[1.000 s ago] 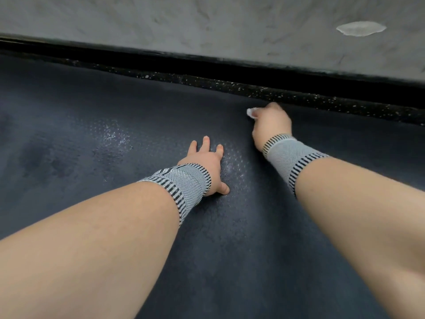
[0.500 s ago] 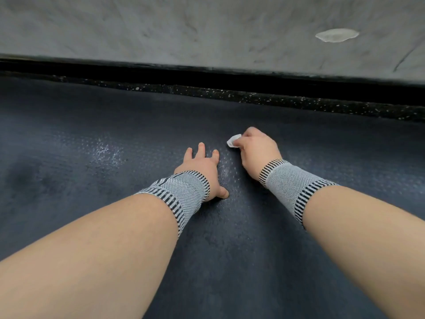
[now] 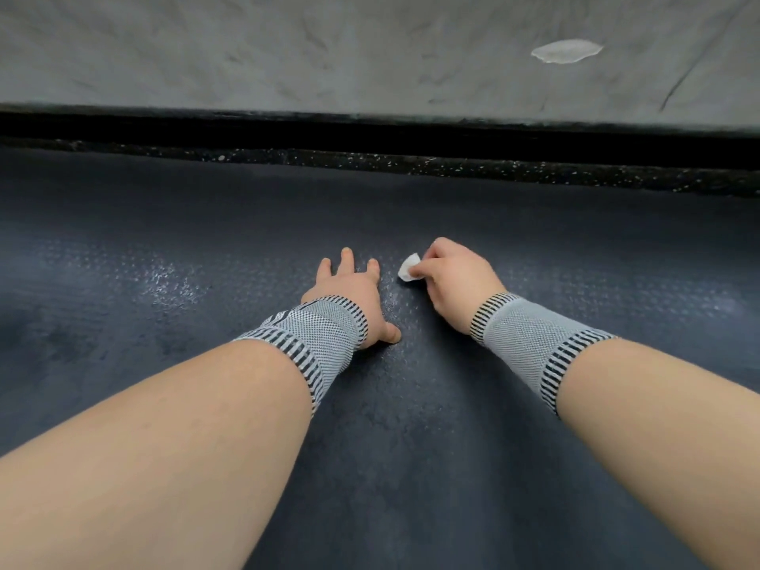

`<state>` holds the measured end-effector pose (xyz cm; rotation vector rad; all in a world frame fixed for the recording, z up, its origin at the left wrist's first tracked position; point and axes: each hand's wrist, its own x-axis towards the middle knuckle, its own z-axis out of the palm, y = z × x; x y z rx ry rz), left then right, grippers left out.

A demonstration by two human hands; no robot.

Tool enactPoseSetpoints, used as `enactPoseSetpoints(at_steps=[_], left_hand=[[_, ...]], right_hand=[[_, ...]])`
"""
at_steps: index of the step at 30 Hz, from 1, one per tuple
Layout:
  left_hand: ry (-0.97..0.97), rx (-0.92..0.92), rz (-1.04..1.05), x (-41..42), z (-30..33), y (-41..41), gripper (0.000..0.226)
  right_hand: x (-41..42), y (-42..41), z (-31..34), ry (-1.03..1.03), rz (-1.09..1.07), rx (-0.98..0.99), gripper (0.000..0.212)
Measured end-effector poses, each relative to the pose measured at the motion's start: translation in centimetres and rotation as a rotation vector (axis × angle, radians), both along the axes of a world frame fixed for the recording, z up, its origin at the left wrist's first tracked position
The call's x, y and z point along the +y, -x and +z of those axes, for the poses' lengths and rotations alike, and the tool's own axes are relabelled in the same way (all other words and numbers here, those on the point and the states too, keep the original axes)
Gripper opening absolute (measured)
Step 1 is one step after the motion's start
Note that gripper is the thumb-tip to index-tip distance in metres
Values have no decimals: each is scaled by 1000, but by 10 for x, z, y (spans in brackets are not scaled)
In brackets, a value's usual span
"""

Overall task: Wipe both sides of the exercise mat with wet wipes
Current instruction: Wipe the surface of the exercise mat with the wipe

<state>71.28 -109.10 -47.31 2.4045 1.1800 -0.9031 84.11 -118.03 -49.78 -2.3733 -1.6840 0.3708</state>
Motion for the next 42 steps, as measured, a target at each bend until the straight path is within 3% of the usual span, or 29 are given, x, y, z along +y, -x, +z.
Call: enactPoseSetpoints(at_steps=[4,6,10,13,18,25,28,30,32,37,42], left_hand=[[10,-6,8,0,3,0,115],[8,-6,4,-1,3,0,115],[-5,-7,-12,1,1,1,117],[-3,-18,-17,1,1,3,116],[-9,-41,-14,0,3,4,115],[-43,-126,-90,1,6,24,100],[-81,-145,-190,0,13,45,90],[-77,-109,-245,-5,12,55,95],[-47,-61,-250,-10,9,60,102],[-37,-49,-214,-16,1,60,110],[-16,-75,-198,-15,-2,63,109]], right_hand=[[-20,-39,-2,8,-418,-73,31],[-11,-29,-6,-18,-519,-46,32],[5,20,-6,-44,-209,41,33],[-14,6,-1,34,-49,-14,33],[-24,-25,2,63,-576,-71,35],[-17,31,2,61,-90,43,34],[-41,0,8,72,-280,-45,33],[-41,-14,11,63,-519,-90,31],[-21,-9,9,43,-604,-60,29],[27,25,-3,-43,-513,36,32],[-17,35,1,20,17,32,31]])
